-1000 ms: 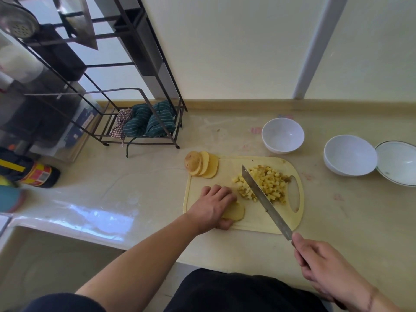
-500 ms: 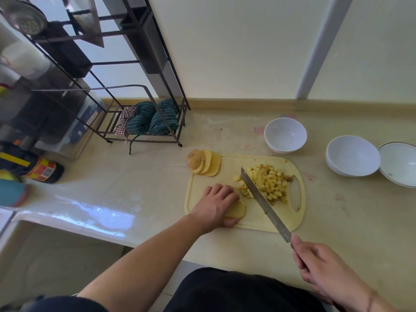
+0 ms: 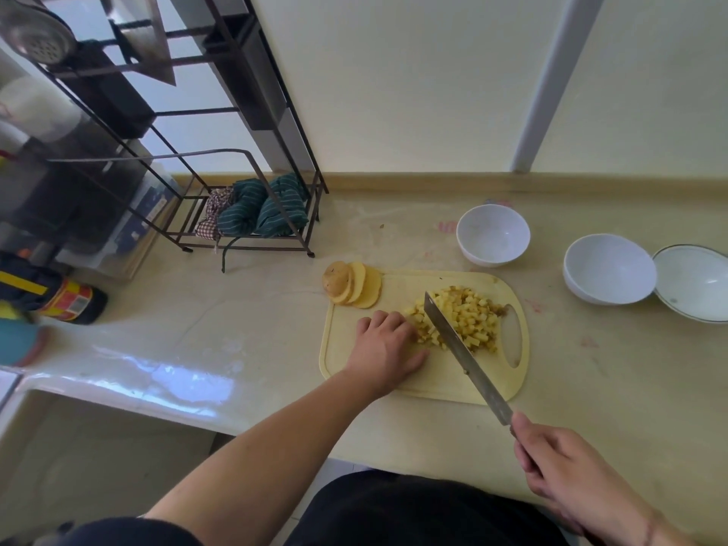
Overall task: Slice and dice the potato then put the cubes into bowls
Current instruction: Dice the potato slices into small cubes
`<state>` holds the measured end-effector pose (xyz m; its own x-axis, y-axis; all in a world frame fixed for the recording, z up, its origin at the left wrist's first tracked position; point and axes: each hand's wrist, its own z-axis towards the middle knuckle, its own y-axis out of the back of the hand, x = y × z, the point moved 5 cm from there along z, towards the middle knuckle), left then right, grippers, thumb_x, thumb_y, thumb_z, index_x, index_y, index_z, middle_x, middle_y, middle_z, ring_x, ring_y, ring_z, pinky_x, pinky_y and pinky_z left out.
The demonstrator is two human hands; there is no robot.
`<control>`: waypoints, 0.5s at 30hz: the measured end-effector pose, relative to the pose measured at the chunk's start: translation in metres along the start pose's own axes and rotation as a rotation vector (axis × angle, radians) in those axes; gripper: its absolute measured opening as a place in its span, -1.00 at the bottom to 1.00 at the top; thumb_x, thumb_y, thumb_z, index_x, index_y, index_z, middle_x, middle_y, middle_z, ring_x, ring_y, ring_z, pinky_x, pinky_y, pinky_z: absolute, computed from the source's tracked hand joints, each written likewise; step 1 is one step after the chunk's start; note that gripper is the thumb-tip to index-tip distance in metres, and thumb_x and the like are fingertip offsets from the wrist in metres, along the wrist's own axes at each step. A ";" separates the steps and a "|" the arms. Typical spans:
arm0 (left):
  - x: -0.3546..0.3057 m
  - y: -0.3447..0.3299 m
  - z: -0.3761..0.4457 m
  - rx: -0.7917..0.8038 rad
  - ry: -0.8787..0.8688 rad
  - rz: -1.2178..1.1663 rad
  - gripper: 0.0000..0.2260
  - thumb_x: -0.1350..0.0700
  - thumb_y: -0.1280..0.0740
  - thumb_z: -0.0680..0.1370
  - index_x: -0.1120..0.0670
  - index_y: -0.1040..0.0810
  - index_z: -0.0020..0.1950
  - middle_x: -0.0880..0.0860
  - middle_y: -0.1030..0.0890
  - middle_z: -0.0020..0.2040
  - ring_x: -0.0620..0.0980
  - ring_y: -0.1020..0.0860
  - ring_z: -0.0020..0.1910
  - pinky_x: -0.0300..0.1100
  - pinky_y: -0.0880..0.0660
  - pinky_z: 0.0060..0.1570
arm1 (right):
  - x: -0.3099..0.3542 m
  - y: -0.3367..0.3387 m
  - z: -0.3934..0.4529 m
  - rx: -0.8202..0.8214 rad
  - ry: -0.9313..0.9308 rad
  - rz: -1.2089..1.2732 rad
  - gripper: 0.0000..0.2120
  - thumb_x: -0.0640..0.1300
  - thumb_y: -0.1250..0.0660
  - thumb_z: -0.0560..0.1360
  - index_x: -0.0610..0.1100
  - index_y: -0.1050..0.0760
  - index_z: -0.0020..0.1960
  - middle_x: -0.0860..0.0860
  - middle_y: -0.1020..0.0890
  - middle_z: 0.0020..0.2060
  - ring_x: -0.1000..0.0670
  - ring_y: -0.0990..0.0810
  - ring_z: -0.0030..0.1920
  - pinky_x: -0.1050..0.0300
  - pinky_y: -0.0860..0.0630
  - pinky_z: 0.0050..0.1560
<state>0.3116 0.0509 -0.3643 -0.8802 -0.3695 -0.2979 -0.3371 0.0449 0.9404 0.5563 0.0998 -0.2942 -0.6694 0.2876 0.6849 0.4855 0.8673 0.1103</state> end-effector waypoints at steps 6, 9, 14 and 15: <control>-0.005 0.001 0.011 -0.119 0.113 -0.119 -0.83 -0.02 -0.38 0.60 0.05 -0.67 0.03 -0.02 -0.60 0.01 0.09 -0.45 0.11 0.01 -0.30 0.15 | -0.003 0.006 -0.002 -0.017 -0.011 0.003 -0.50 0.23 -0.12 0.54 -0.19 -0.32 -0.30 -0.07 -0.22 -0.50 0.03 -0.09 -0.56 0.31 -0.08 -0.57; -0.003 0.004 0.011 -0.201 0.161 -0.190 -0.89 0.00 -0.46 0.55 0.02 -0.71 -0.07 -0.05 -0.63 -0.08 0.09 -0.48 0.03 -0.04 -0.23 0.04 | -0.005 0.006 -0.003 -0.022 -0.012 0.014 -0.51 0.21 -0.13 0.54 -0.19 -0.30 -0.32 -0.08 -0.21 -0.50 0.03 -0.10 -0.58 0.32 -0.07 -0.58; 0.001 0.006 0.003 -0.237 0.211 -0.272 -0.82 -0.06 -0.43 0.57 0.01 -0.75 -0.05 -0.04 -0.66 -0.09 0.07 -0.48 0.02 -0.02 -0.24 0.06 | -0.004 -0.001 -0.001 0.014 -0.017 0.030 -0.53 0.16 -0.13 0.57 -0.21 -0.28 -0.31 -0.08 -0.20 -0.51 0.04 -0.11 -0.59 0.32 -0.07 -0.58; 0.002 0.006 0.000 -0.225 0.181 -0.285 -0.75 -0.09 -0.36 0.60 0.02 -0.75 0.00 -0.02 -0.66 -0.06 0.08 -0.50 0.04 0.02 -0.28 0.09 | -0.004 -0.002 0.000 0.015 -0.022 0.035 -0.53 0.16 -0.13 0.56 -0.21 -0.28 -0.31 -0.09 -0.19 -0.50 0.04 -0.11 -0.59 0.33 -0.07 -0.57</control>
<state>0.3077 0.0505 -0.3593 -0.6824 -0.4961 -0.5368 -0.4599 -0.2793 0.8429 0.5580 0.0967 -0.2974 -0.6646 0.3269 0.6719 0.5006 0.8623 0.0757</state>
